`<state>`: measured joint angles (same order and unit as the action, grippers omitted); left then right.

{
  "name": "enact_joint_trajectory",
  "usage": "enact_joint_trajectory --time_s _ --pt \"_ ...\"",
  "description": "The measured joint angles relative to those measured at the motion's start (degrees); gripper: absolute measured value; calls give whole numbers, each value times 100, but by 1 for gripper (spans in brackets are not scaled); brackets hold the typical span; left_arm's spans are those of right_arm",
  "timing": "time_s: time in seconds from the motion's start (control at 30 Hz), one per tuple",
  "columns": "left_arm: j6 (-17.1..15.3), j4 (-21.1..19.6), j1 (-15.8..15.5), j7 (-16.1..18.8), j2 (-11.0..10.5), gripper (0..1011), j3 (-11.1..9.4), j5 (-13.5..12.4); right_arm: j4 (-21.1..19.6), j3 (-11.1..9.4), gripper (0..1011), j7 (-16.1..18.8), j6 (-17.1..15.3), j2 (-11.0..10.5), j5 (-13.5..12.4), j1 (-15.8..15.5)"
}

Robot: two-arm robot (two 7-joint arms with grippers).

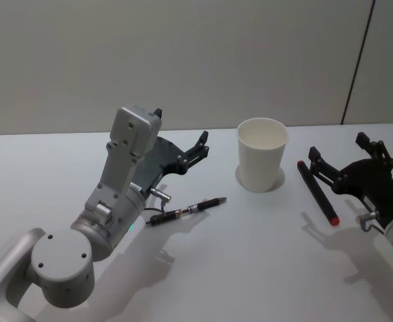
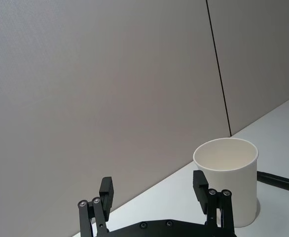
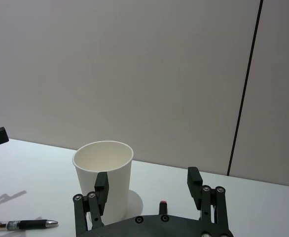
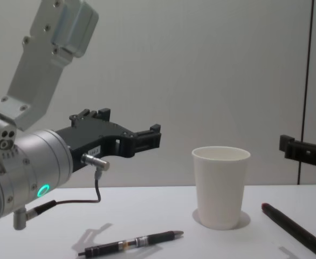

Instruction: Place the pen into the pen holder.

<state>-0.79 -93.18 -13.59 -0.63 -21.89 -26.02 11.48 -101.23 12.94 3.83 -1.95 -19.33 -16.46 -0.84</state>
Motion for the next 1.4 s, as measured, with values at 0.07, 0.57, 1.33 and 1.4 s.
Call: enact_joint_trajectory --time_s 0.07,0.57,1.33,1.4 --pt "0 0 0 0 0 1001 0 0 0 0 1002 0 0 0 0 0" --pt "0 0 0 0 0 1001 0 0 0 0 1002 0 0 0 0 0" --pt "0 0 0 0 0 1001 0 0 0 0 1002 0 0 0 0 0" --pt "0 0 0 0 0 1001 0 0 0 0 1002 0 0 0 0 0"
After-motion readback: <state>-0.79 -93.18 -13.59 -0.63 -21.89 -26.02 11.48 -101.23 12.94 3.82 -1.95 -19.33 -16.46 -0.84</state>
